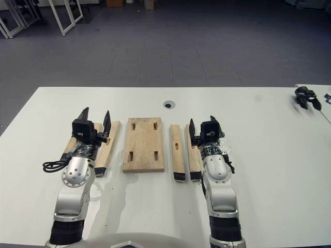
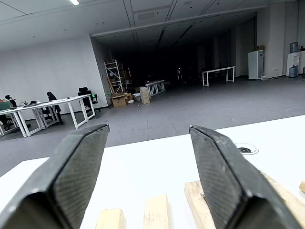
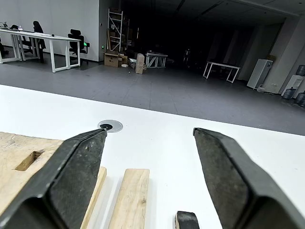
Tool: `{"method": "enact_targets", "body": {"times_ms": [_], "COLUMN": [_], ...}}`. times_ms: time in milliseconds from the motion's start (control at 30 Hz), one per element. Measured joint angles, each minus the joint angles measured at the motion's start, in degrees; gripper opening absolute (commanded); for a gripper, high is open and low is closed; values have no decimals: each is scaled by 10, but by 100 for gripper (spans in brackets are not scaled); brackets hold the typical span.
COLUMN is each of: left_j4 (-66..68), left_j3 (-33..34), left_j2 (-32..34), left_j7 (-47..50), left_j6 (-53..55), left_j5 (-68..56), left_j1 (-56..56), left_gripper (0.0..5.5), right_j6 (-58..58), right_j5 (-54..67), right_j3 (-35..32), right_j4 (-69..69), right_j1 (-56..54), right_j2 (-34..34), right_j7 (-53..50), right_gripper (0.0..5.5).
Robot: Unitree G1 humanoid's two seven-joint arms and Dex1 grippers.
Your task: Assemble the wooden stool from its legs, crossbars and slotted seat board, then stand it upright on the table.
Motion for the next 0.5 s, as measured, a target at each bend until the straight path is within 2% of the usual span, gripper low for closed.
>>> {"method": "enact_targets", "body": {"times_ms": [500], "left_j4": [0], "left_j3": [10], "left_j2": [-6], "left_j7": [4], "left_j6": [0], "left_j5": [-7], "left_j1": [3], "left_gripper": [311], "right_j6": [33], "right_j5": [-15], "right_j3": [5], "right_j4": [7], "right_j1": [-6], "right_j2": [-20], "right_j7": [6], "right_gripper": [335]}}
